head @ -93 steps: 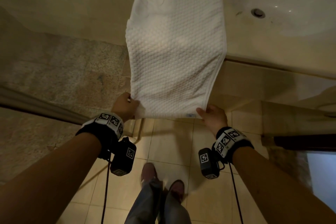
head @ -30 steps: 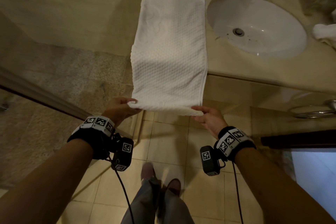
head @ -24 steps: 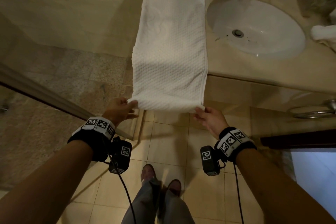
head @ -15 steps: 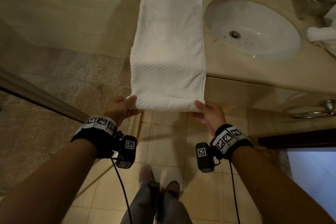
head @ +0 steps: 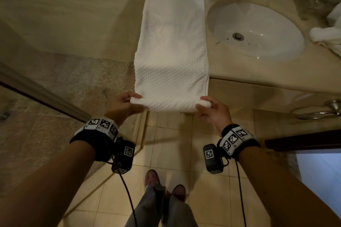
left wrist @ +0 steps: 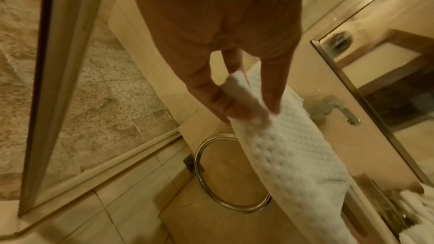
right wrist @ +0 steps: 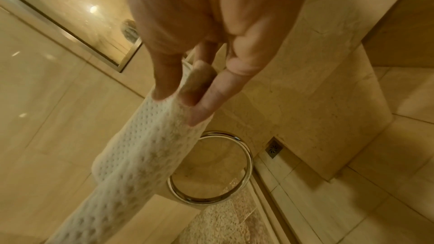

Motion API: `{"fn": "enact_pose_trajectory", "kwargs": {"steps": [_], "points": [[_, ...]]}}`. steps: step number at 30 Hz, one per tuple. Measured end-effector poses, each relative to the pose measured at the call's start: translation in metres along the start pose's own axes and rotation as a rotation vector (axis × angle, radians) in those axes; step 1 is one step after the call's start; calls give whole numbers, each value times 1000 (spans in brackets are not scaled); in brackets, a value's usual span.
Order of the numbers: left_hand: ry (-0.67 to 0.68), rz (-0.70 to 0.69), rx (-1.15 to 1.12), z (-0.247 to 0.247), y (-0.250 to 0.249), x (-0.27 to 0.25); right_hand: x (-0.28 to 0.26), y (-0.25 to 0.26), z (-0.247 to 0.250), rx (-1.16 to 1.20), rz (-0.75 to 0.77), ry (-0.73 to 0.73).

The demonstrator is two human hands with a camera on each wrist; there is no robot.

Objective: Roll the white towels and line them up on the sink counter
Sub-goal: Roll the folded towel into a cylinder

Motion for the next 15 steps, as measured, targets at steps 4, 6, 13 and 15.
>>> {"fn": "enact_pose_trajectory", "kwargs": {"steps": [4, 6, 13, 15], "points": [[90, 50, 41, 6, -2, -6, 3, 3, 6, -164, 30, 71], [84, 63, 4, 5, -2, -4, 4, 4, 7, -202, 73, 70], [-196, -74, 224, -3, -10, 10, 14, 8, -3, -329, 140, 13], [-280, -95, 348, -6, -17, 15, 18, 9, -8, -279, 98, -15]]}}
Point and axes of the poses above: each hand's wrist, its own x-axis towards the middle knuckle, its own z-axis out of the back of the hand, y = z × x, the point moved 2 cm from there along x, towards the middle knuckle, and after that the axes turned 14 degrees about z, right-handed, at the moved point
